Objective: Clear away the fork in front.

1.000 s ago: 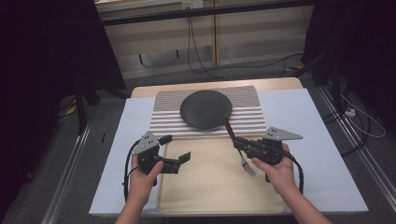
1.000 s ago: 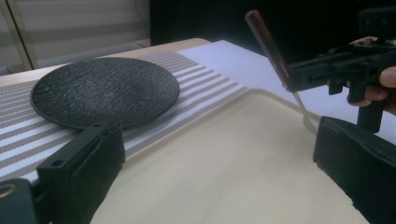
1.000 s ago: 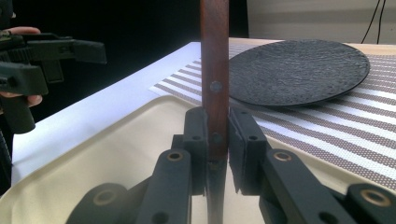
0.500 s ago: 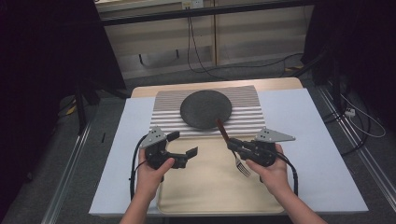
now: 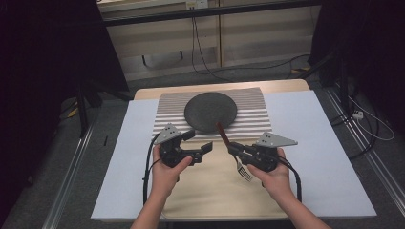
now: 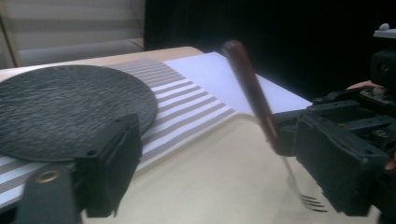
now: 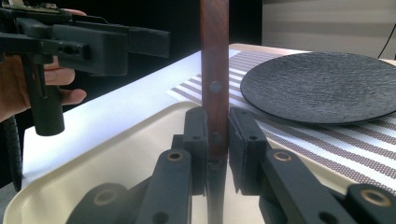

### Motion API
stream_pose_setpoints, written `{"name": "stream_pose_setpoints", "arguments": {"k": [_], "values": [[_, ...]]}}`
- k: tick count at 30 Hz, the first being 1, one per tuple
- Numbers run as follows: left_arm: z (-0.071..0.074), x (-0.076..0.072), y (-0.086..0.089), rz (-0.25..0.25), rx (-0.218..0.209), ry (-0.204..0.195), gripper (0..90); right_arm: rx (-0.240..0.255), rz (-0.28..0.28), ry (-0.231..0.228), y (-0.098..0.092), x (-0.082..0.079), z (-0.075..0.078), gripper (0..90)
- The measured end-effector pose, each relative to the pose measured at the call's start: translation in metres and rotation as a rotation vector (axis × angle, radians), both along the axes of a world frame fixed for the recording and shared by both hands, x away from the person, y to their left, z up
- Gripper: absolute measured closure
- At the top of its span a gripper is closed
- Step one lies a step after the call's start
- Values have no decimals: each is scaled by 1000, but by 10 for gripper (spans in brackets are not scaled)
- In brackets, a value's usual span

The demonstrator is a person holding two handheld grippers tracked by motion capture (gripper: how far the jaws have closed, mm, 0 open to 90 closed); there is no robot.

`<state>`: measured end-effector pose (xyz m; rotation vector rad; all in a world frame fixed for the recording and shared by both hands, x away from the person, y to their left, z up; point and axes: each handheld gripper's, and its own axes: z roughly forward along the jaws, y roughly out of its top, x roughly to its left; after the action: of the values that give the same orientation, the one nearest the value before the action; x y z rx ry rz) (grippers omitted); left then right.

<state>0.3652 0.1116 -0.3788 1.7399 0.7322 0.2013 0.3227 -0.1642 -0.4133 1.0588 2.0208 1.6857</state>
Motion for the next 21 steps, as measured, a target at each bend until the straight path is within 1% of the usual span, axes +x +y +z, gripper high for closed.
{"name": "stream_pose_setpoints", "arguments": {"k": [1,3,4,5,6,10,11,13,14,16,18,19,20,21], "values": [[0,0,-7,0,-2,14,193,1,2,1,0,0,0,784],[0,1,-13,-13,-8,23,242,5,-2,-4,-1,0,1,785],[-1,1,-16,-11,-14,31,248,6,2,-3,-1,-1,2,784],[-1,1,-16,-11,-14,31,265,6,0,-6,-1,-1,2,785],[-1,2,-21,-15,-29,39,293,5,-1,-10,-1,-1,2,785],[-2,3,-27,-15,-44,46,382,-6,5,-10,2,-2,1,784],[-2,4,-31,-27,-51,47,422,-9,3,-16,3,-3,1,784],[-3,4,-32,-28,-56,51,472,-12,9,-14,4,-3,0,784],[-5,5,-35,-40,-68,62,499,-12,11,-19,6,-3,0,784],[-6,5,-37,-34,-90,68,550,-10,10,-27,7,-4,1,784],[-7,5,-39,-43,-114,72,598,-10,13,-33,7,-4,3,783],[-7,5,-39,-43,-114,72,643,-7,11,-42,7,-5,3,784],[-7,5,-40,-51,-130,73,692,-6,12,-50,6,-5,4,783],[-6,6,-41,-71,-162,82,718,-2,15,-54,6,-4,5,783]]}}
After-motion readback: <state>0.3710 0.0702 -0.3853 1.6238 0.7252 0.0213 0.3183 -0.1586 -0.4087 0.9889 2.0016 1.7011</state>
